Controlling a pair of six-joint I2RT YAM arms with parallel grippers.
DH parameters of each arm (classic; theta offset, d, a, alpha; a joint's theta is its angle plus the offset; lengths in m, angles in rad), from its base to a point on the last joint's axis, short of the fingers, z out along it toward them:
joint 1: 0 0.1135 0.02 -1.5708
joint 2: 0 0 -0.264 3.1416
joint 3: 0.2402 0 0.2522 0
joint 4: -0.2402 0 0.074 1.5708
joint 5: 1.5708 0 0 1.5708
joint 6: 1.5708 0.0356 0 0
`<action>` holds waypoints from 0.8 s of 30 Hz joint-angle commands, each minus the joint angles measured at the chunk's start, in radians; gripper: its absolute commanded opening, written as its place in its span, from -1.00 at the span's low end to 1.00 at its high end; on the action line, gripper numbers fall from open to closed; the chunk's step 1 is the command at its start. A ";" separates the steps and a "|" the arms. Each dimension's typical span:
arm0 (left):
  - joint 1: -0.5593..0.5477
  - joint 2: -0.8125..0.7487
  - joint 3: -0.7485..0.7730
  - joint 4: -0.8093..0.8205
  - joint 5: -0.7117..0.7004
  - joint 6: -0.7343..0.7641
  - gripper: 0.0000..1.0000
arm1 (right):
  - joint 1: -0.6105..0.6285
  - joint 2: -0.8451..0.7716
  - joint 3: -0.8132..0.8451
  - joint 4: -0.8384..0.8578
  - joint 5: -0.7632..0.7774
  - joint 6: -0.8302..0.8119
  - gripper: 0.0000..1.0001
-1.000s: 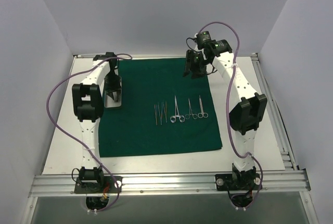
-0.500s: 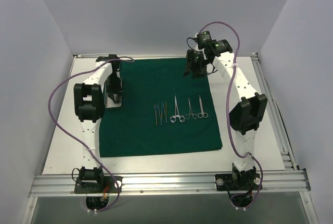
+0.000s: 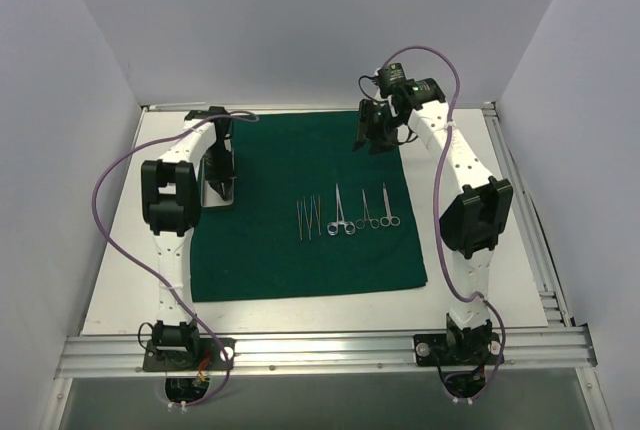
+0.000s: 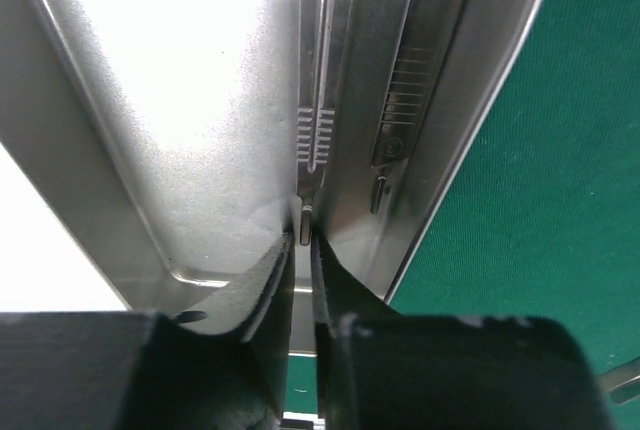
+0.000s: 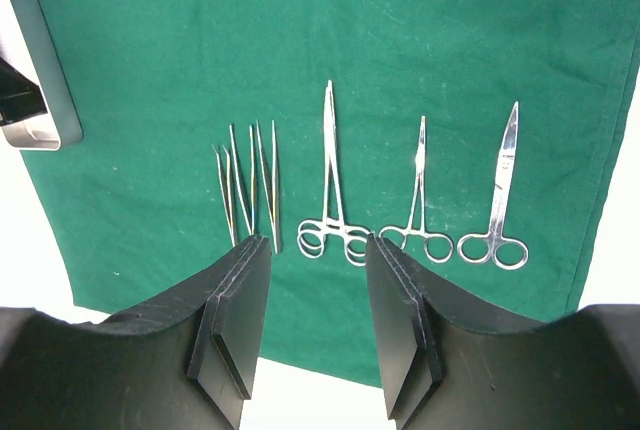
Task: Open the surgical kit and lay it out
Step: Pick up the medical item from the container.
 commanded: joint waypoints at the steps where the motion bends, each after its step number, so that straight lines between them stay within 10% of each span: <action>1: 0.010 0.080 -0.012 0.008 0.020 0.017 -0.68 | -0.008 -0.026 -0.003 -0.014 0.000 -0.001 -0.13; 4: 0.019 0.106 0.041 -0.015 0.018 0.027 -0.94 | -0.008 -0.026 -0.003 -0.011 -0.005 -0.001 -0.13; 24: 0.022 -0.062 0.100 -0.103 0.037 0.047 -0.95 | 0.046 0.155 0.066 0.272 -0.259 0.162 -0.18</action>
